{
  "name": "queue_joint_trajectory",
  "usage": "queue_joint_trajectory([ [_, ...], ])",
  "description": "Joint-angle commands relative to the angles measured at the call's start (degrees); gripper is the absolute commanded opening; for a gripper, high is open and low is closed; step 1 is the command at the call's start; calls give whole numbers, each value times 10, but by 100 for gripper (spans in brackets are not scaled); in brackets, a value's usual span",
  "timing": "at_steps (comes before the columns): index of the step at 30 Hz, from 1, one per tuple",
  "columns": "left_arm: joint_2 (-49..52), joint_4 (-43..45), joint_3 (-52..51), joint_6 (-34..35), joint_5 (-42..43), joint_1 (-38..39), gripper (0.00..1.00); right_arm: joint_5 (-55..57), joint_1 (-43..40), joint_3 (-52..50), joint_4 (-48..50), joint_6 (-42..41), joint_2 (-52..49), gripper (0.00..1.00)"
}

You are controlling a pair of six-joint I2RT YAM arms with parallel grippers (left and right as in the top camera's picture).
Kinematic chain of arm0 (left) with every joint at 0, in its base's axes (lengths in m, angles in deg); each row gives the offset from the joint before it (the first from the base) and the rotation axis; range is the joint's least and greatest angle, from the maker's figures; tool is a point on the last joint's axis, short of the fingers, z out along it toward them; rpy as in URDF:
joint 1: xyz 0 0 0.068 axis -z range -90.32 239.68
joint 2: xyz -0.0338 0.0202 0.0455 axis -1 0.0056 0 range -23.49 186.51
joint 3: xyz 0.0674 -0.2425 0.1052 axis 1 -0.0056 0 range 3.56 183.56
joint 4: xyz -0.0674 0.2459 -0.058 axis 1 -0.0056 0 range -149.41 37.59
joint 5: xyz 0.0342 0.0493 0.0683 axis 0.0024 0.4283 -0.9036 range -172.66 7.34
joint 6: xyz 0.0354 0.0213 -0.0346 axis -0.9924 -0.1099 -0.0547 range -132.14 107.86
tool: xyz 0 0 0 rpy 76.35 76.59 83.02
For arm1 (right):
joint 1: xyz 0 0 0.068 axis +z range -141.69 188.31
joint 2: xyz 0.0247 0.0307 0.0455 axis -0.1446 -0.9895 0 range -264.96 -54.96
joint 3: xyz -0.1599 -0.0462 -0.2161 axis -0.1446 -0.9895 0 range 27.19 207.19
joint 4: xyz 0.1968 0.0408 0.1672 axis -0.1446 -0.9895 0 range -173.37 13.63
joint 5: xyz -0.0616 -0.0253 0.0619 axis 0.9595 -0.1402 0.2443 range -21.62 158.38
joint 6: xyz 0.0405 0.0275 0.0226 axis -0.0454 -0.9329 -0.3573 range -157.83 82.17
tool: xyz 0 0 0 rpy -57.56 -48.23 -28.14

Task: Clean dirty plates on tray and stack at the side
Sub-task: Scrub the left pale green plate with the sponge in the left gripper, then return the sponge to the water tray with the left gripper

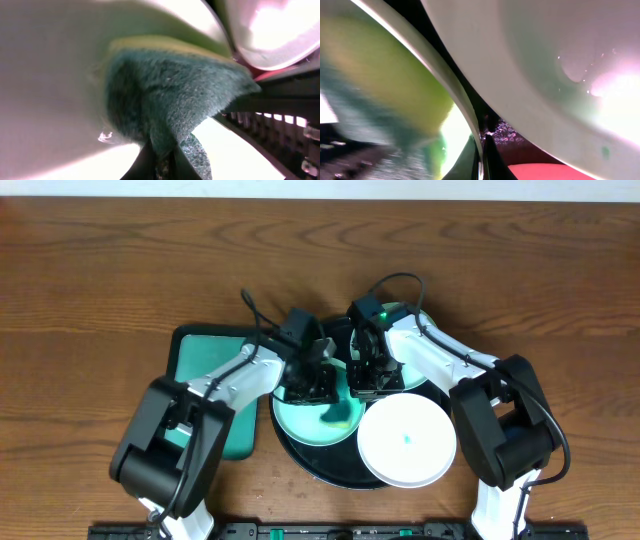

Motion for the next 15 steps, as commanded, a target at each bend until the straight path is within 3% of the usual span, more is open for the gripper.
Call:
queue_joint_trajectory([
  [1,-14,-51,11,18,-195,-32,7,-14,2,-2,-10,2,-7,1],
  [8,-135,-150,48,-2,-228,-28,7,-14,2,-2,-9,2,-7,1],
  [15,-272,-251,48,12,-364,-67,7,-14,2,-2,-8,7,-7,1],
])
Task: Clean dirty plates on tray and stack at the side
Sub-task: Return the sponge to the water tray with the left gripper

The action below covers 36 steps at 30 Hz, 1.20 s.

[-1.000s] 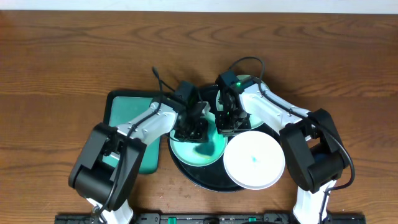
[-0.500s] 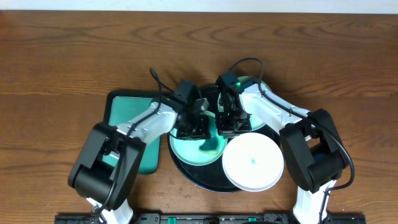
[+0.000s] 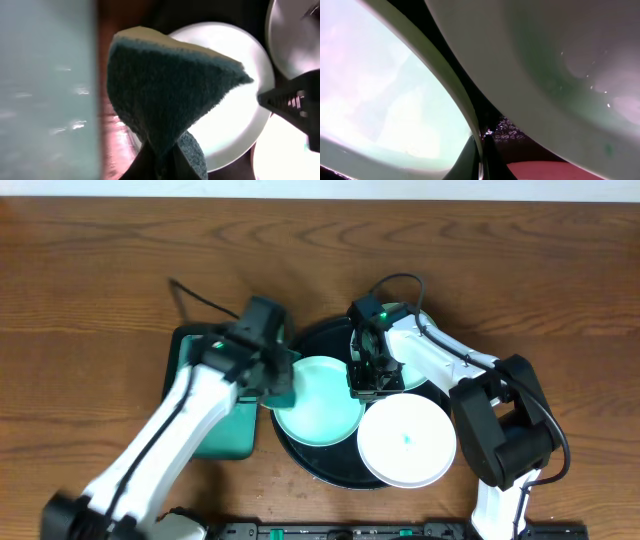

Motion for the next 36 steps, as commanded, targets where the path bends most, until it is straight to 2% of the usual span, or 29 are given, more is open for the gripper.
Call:
queue_joint_trajectory([
  [1,-42,-49,14,8,-112,-52,7,-10,2,-2,-5,7,-7,1],
  [7,-5,-67,14,-24,-105,-162,7,-30,2,-2,-4,17,-7,1],
  [11,56,-61,14,-67,-49,-214,7,-31,3,-2,-2,17,-7,1],
  [18,174,-40,14,-88,-36,-228,7,-31,3,-2,0,17,-7,1],
  [22,194,-26,14,-88,-34,-228,8,-31,3,-2,0,17,-7,1],
  [23,195,-24,14,-88,-34,-228,12,-31,3,-2,0,17,-7,1],
  [25,194,-24,14,-88,-34,-228,58,-31,3,-2,0,17,-7,1],
  [26,193,-26,14,-88,-34,-228,74,-31,3,-2,0,17,-7,1],
  [27,191,-29,14,-88,-34,-228,77,-31,3,-2,0,17,-7,1],
  [31,160,-39,14,-88,-34,-228,78,-31,3,-2,10,17,-7,1],
  [36,24,-69,14,-88,-34,-228,79,-40,3,-2,28,41,-3,1],
])
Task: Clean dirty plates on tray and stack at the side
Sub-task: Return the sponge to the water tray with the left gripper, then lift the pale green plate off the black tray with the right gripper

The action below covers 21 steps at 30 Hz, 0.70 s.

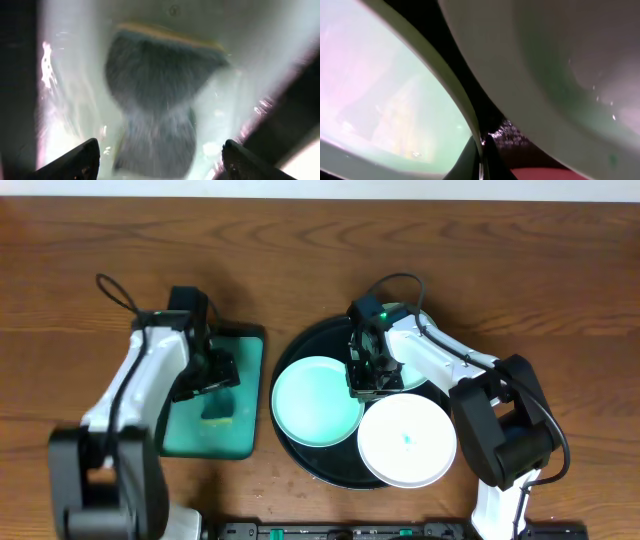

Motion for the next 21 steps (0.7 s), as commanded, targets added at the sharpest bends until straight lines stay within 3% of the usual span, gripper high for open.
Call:
queue_joint_trajectory([
  [1,-126,-24,7,-5,1,-1,79,-33,3,-1,15,31,-2,1],
  [10,-342,-94,7,-3,16,-1,80,-28,-6,0,39,19,81,1],
  [21,-389,-116,7,8,34,-1,80,-28,-101,0,-100,-13,214,1],
])
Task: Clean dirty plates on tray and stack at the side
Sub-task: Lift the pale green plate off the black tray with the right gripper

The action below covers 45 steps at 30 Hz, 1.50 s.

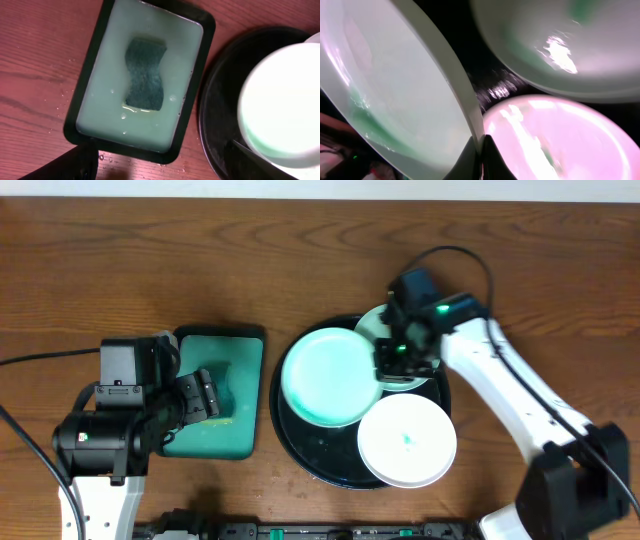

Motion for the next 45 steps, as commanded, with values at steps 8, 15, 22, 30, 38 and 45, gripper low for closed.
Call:
queue_joint_trajectory([
  [8,1,-8,5,5,23,-1,80,-188,-108,1,-212,129,30,1],
  [15,1,-27,5,5,23,-1,80,-323,-114,1,-174,240,32,1],
  [22,1,-27,5,5,23,-1,80,-92,-103,1,51,141,33,2],
  [30,2,-26,5,5,23,-1,80,105,-38,6,124,161,33,2],
  [38,22,-27,5,5,23,-1,80,291,48,51,87,172,33,1],
  [45,35,-27,5,5,23,-1,80,466,143,99,31,196,33,1],
])
